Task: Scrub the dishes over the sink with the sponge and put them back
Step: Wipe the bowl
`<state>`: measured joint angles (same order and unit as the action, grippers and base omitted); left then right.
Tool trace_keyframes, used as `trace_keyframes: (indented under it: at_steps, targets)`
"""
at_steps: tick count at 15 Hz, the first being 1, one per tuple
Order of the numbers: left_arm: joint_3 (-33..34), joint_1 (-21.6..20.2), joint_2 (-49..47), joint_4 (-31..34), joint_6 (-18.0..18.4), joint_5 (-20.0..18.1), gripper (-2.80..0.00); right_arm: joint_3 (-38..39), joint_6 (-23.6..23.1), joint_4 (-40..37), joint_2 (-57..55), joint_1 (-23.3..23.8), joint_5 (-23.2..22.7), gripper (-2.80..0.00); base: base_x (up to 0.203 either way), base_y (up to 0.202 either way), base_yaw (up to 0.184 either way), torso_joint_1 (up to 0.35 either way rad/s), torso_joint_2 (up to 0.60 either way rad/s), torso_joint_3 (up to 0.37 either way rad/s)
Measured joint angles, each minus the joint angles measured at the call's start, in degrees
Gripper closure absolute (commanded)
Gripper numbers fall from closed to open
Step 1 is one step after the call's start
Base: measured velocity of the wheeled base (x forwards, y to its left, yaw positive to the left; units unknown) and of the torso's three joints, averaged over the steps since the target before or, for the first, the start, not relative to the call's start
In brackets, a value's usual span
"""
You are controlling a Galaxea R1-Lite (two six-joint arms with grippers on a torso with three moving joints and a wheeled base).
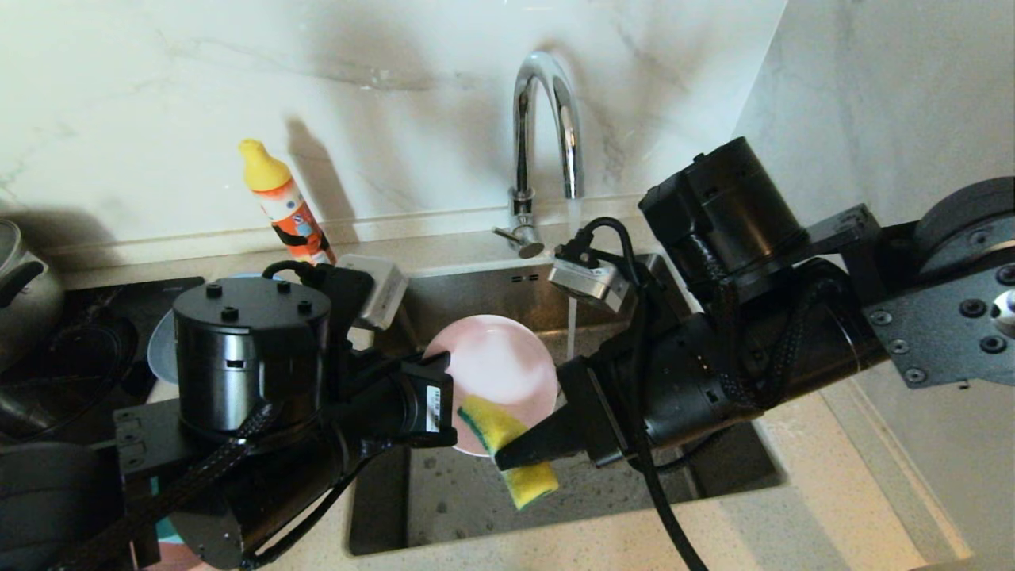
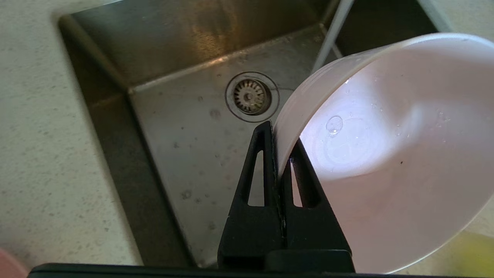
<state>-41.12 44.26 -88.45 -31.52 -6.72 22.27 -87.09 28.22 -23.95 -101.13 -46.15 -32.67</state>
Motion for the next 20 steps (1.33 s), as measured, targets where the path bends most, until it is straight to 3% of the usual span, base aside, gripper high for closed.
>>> trace_keyframes:
  at_steps: [4, 7, 20]
  targets:
    - [0.4, 0.1, 0.9, 0.0, 0.0, -0.1, 0.00, -2.1, 0.2, 0.0, -3.2, 1.8, 0.6, 0.00, 0.000, 0.000, 0.000, 0.000, 0.00, 0.000]
    - [1.1, 0.8, 1.7, 0.0, 0.1, -0.2, 0.00, -5.2, 3.2, 0.0, -4.9, 2.4, 1.3, 0.00, 0.000, 0.000, 0.000, 0.000, 0.00, 0.000]
    - [3.9, 4.3, 3.0, -0.1, 0.4, -0.5, 0.00, -7.2, 3.4, 0.1, -7.1, 2.6, 1.3, 0.00, 0.000, 0.000, 0.000, 0.000, 0.00, 0.000]
